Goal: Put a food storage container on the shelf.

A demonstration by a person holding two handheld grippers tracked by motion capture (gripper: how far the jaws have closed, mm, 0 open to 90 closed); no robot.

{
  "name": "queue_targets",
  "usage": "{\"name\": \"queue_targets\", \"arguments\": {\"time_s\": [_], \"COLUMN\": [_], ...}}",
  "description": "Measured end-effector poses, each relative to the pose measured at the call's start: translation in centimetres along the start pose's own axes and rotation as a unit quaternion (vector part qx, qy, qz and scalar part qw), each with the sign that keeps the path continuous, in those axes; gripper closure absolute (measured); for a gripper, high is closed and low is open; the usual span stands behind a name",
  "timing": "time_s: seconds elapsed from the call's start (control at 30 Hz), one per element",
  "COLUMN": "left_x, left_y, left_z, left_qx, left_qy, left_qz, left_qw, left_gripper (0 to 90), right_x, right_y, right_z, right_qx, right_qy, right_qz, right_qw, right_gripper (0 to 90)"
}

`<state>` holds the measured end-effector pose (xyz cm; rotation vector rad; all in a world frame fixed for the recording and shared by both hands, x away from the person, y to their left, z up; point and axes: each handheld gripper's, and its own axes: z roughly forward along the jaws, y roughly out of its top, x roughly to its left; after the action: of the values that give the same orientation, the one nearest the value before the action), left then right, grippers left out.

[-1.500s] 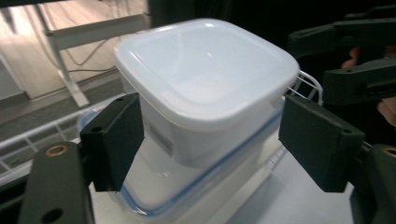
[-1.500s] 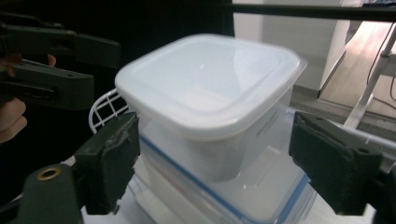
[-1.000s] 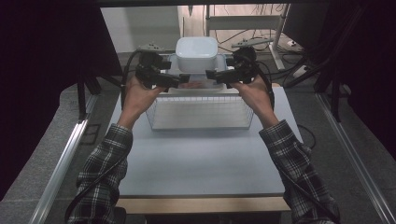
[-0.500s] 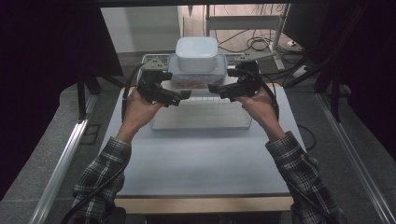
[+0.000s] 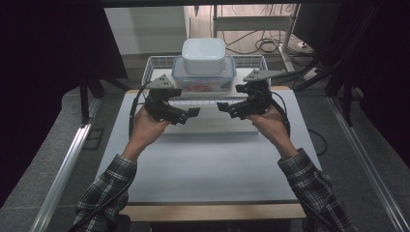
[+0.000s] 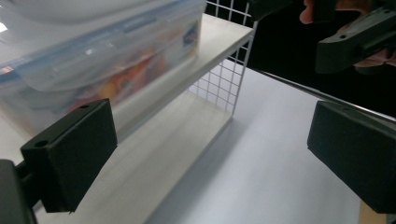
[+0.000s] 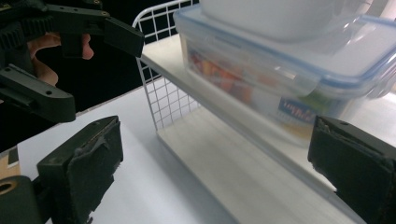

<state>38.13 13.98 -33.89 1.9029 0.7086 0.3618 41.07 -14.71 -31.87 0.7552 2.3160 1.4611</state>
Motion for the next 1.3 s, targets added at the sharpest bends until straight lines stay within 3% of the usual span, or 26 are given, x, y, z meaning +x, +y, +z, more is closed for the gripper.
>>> {"name": "queue_targets", "arguments": {"time_s": [0.2,0.57,0.9,1.2,1.3], "left_x": [-0.5,-1.4,-2.8,-3.1,-3.0], "left_y": [-1.1,-3.4,-5.5,-7.5,-8.3], "left_z": [0.4,0.8,1.4,1.6,1.6], "left_qx": [0.013,0.015,0.037,0.034,0.034], "left_qy": [-0.003,-0.013,0.002,-0.004,-0.004], "left_qz": [0.004,0.002,0.027,0.013,0.004], "left_qw": [0.9999,0.9998,0.9990,0.9993,0.9994], "left_gripper": [1.8,2.6,2.8,2.9,3.2], "right_x": [0.4,1.3,1.4,1.4,1.6], "right_y": [-1.0,-3.2,-5.1,-6.9,-7.6], "right_z": [0.1,0.1,0.2,0.4,0.6], "right_qx": [0.002,0.011,0.015,0.022,0.035], "right_qy": [0.005,0.014,0.017,0.024,0.024], "right_qz": [-0.003,-0.010,-0.005,0.001,-0.010], "right_qw": [1.0000,0.9998,0.9997,0.9995,0.9990], "right_gripper": [3.4,3.4,3.0,2.9,2.9]}}
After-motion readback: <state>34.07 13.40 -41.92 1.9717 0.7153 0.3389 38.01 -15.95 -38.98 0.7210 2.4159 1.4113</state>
